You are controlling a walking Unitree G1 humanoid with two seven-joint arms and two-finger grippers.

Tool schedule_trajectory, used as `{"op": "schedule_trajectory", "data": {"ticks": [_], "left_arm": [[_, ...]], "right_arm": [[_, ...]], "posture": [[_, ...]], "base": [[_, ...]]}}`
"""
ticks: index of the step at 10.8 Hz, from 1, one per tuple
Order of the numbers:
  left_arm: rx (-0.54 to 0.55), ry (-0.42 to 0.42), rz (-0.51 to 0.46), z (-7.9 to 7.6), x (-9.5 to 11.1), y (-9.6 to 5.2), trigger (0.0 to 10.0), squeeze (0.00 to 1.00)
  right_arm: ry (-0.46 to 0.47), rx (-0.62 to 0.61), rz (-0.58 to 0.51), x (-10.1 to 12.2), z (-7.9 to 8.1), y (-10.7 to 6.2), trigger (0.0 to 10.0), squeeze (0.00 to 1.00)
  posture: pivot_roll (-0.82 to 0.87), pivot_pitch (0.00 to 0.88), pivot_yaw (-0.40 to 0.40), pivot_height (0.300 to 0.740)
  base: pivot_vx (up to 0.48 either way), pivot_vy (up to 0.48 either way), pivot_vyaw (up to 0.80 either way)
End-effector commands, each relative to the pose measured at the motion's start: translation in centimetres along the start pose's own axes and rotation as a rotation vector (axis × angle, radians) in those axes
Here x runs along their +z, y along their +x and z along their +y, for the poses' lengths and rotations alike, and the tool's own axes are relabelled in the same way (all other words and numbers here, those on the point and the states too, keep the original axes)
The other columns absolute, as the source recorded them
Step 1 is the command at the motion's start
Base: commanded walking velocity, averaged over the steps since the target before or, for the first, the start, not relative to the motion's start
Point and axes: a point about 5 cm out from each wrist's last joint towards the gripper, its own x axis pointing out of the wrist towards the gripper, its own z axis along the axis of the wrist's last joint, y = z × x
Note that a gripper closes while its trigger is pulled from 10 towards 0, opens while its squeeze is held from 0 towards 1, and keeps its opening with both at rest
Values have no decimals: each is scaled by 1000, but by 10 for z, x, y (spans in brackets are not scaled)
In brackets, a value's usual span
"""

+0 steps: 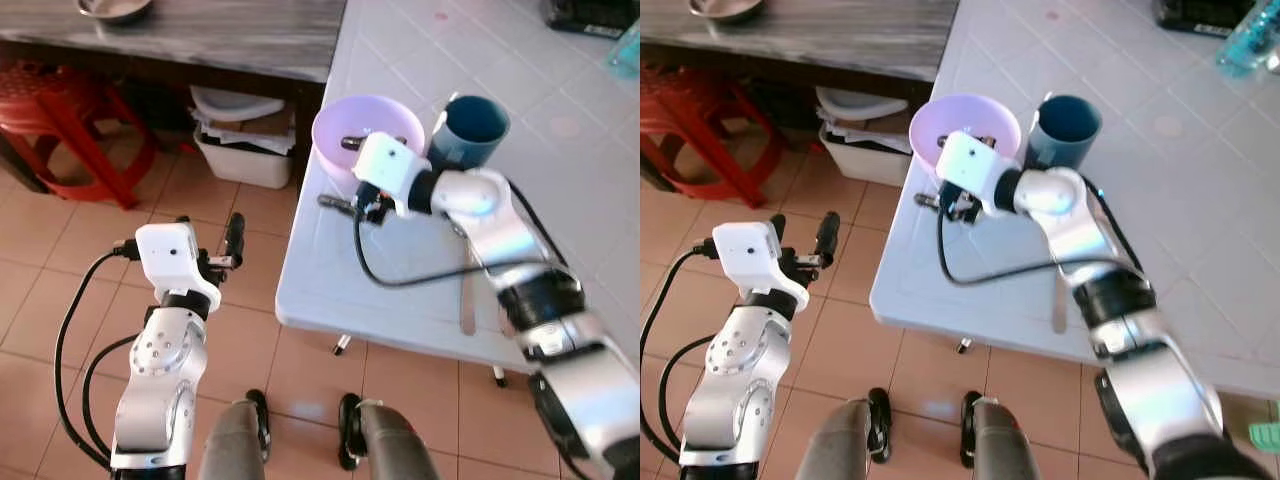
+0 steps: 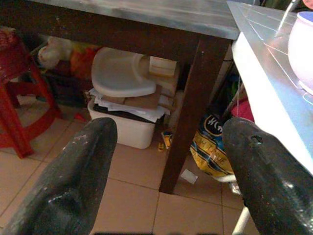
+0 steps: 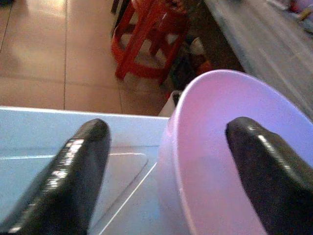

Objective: Setting the table

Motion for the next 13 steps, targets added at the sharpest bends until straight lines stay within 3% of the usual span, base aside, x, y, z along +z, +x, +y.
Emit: {"op": "schedule_trajectory", "data": {"ticks": [1,6,13], "left_arm": [[7,6,8,2,0,-4,10000,0],[-16,-4,22,-2,-2,-4,10000,0],[-1,-8,35,-1,-5,-4,10000,0]], "right_arm": [[-35,44,35,-3,0,1,0,0],[11,156,160,-14,-2,-6,0,0],[-38,158,167,-17,-3,-10,0,0]], "posture": [[-6,270,7,740],[-13,272,4,740],[-14,266,-1,740]], "base": [[0,0,0],[0,0,0],[0,0,0]]}}
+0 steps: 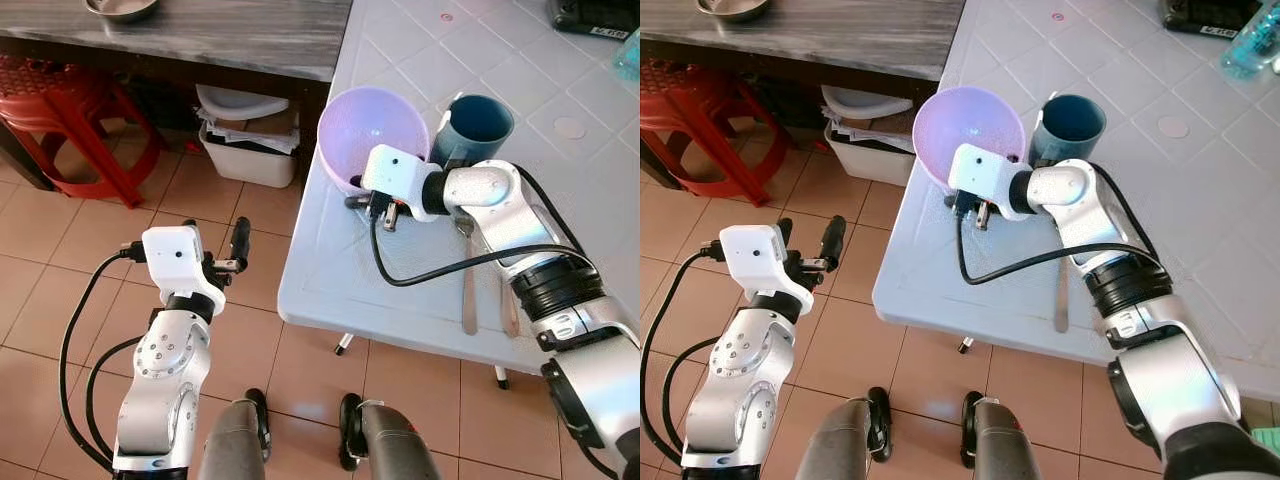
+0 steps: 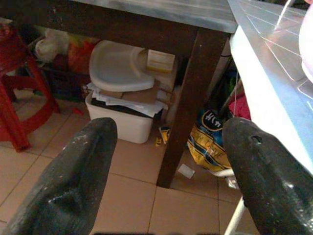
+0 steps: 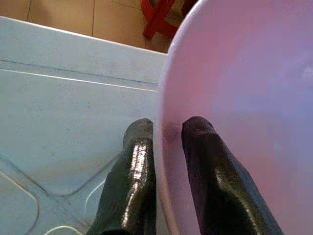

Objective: Setting the table

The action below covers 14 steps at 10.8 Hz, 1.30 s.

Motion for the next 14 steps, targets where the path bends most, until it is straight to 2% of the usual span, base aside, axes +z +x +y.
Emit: {"op": "schedule_trajectory", "data": {"ticks": [1,3,5,6,7,8,9,10,11,12,14], "left_arm": [[24,8,12,4,-1,-2,10000,0],[32,16,15,5,-2,-1,10000,0],[58,26,23,6,-4,0,10000,0],[57,29,19,6,-4,0,10000,0],[70,39,9,10,-2,1,10000,0],[80,32,0,12,1,4,10000,0],[77,24,0,12,2,4,10000,0],[64,37,-24,10,6,9,10000,0],[67,27,-37,10,9,13,10000,0],[57,27,-49,8,12,17,10000,0],[54,60,-68,9,14,19,10000,0]], "right_arm": [[-20,13,1,0,1,0,0,0],[-47,20,-19,1,9,5,0,0],[-48,-16,-51,3,10,9,0,0],[-47,-92,-98,7,9,10,0,0],[23,-255,-195,13,7,9,0,0],[84,-411,-295,17,14,2,0,0],[122,-474,-319,17,18,-2,8588,0],[177,-581,-352,13,28,-11,10000,0],[227,-679,-379,10,32,-20,10000,0],[238,-737,-387,9,34,-25,10000,0],[262,-796,-391,6,36,-29,10000,0]], "posture": [[-12,265,0,740],[-11,259,1,740],[-10,245,-1,740],[-9,236,-5,740],[-3,229,-4,740],[-1,228,-4,740],[-3,227,-4,740],[-12,225,-5,740],[-19,221,-2,740],[-24,215,-1,740],[-24,212,-2,740]], "base": [[0,0,0],[0,0,0],[0,0,0],[0,480,0],[0,480,0],[0,480,0],[0,480,0],[0,480,0],[0,480,0],[0,480,0],[0,450,0]]}}
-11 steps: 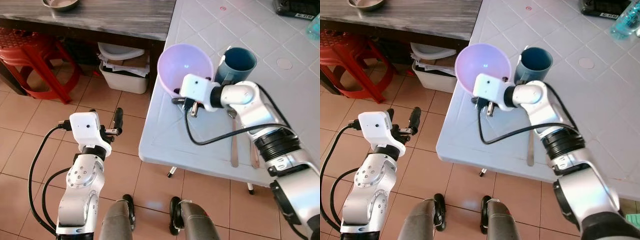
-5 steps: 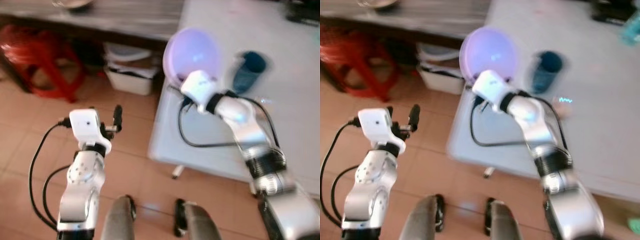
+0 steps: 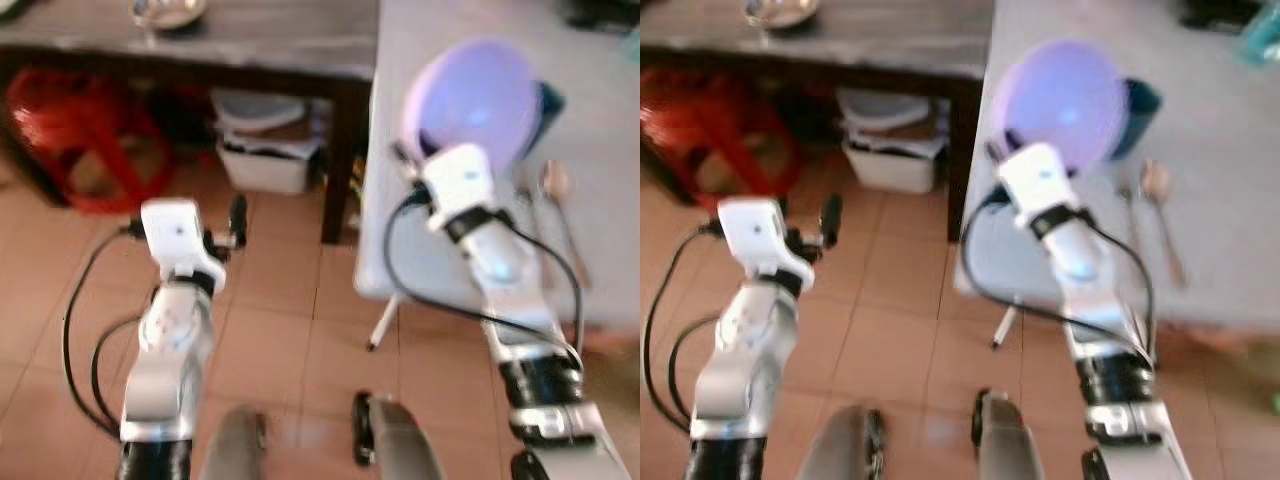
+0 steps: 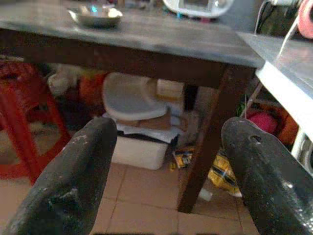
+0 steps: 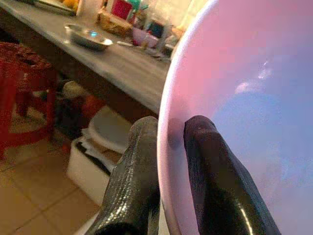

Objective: Setting the table

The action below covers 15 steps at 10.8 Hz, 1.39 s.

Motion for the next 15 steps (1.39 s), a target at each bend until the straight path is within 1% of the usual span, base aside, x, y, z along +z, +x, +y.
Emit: {"op": "schedule_trajectory", "data": {"ticks": [1,2,4,7,9,12,15], "left_arm": [[28,15,8,9,-3,-3,10000,0],[28,23,-4,9,-1,-3,10000,0],[-10,30,-30,5,2,-3,10000,0],[-11,0,-28,3,1,-1,10000,0],[-16,4,-38,3,1,-1,10000,0],[-22,16,-48,2,1,0,10000,0],[-47,16,-64,-3,4,1,10000,0]], "right_arm": [[6,3,-65,14,10,2,10000,0],[0,0,-76,16,14,1,10000,0],[20,-9,-70,16,17,0,10000,0],[22,-18,-61,18,21,-5,10000,0],[21,-23,-63,19,23,-6,10000,0],[10,-14,-72,22,24,-4,10000,0],[3,-5,-77,24,25,-1,10000,0]], "posture": [[-19,211,-2,740],[-18,210,-1,740],[-17,207,-5,740],[-27,205,-5,740],[-26,203,-6,740],[-27,197,-9,740],[-27,193,-8,740]], "base": [[262,405,0],[281,390,0],[369,300,0],[444,0,0],[454,0,0],[451,0,0],[466,0,0]]}}
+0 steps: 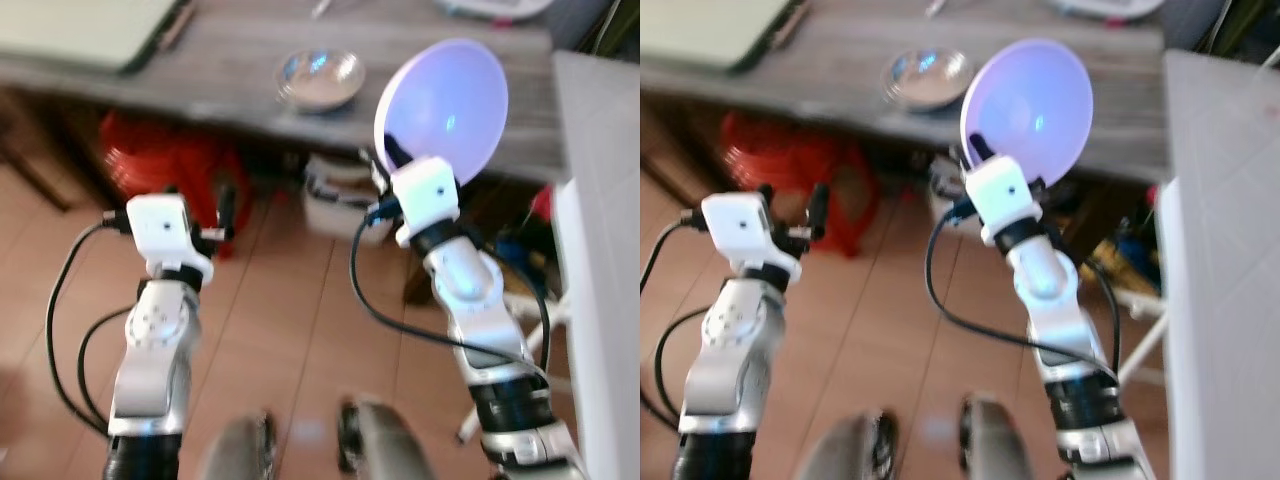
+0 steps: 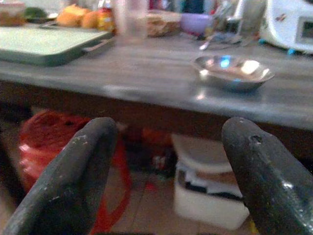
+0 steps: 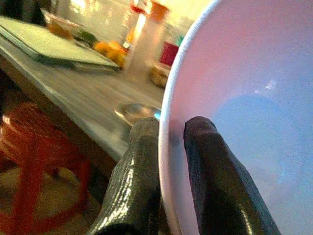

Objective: Setting the table

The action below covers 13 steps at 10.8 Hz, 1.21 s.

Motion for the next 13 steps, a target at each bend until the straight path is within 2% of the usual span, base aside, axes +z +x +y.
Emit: {"op": "schedule_trajectory", "data": {"ticks": [1,5,7,10,12,13], "left_arm": [[-32,13,-11,-4,2,-1,10000,0],[-40,-13,-17,-7,2,-1,10000,0],[-32,-35,-14,-7,1,-2,10000,0],[-3,-14,-13,-3,2,-2,10000,0],[27,13,-20,4,3,-3,10000,0],[44,36,-7,10,1,-8,10000,0]], "right_arm": [[-9,-15,-10,3,-4,1,10000,0],[-14,5,-17,4,-1,3,10000,0],[-17,21,-19,4,-1,3,10000,0],[-18,34,-25,5,1,3,10000,0],[0,85,-26,5,2,5,10000,0],[4,188,-38,8,4,12,10000,0]], "posture": [[-26,195,-5,740],[-26,198,-4,740],[-27,201,-5,740],[-27,205,-6,740],[-24,211,-5,740],[-23,213,-5,740]], "base": [[480,0,0],[471,0,0],[388,277,0],[299,374,0],[0,0,0],[0,0,0]]}}
